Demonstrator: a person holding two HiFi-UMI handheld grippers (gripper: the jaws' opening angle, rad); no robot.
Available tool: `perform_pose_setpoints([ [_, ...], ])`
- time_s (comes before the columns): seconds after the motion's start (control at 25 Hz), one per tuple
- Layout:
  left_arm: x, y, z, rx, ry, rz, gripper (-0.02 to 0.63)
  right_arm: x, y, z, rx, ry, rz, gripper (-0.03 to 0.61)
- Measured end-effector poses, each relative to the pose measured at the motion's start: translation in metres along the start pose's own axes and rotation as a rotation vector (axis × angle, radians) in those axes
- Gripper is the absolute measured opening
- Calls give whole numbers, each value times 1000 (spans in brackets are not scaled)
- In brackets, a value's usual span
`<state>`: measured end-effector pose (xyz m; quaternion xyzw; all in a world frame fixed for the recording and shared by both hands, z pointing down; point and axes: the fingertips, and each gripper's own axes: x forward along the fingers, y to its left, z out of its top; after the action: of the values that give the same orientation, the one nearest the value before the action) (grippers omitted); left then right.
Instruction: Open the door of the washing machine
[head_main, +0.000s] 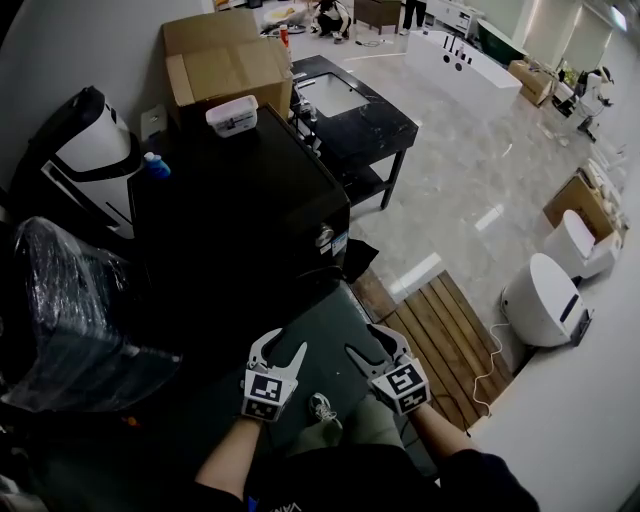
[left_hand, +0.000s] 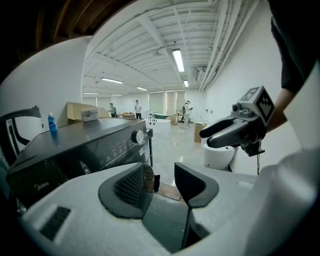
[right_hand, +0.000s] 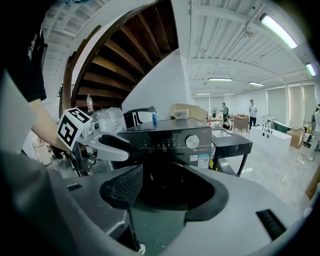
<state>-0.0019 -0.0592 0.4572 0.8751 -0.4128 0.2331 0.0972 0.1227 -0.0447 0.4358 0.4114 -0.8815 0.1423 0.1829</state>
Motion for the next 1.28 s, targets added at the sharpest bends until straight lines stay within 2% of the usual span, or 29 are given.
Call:
perform_pose_setpoints([
  [0.28, 46, 26, -12, 9, 55, 28, 190, 56, -38, -8, -48, 53, 44, 245],
  [0.64, 105, 67, -8, 30, 112, 182, 195, 134, -100, -21, -198, 143, 196, 253],
  [0.8, 135, 76, -9, 41, 149, 221, 213, 170, -123, -31, -260, 179, 263, 252],
  [0.92, 152, 79, -19, 43, 184, 242, 221, 194, -134, -43, -295, 198, 307, 255],
  [1.16, 180, 86, -47, 110, 268, 285, 233, 235, -152, -74, -324, 222, 357, 255],
  [1.28, 189, 92, -54, 130, 295, 304, 233, 252, -153, -85, -385, 220, 391, 255],
])
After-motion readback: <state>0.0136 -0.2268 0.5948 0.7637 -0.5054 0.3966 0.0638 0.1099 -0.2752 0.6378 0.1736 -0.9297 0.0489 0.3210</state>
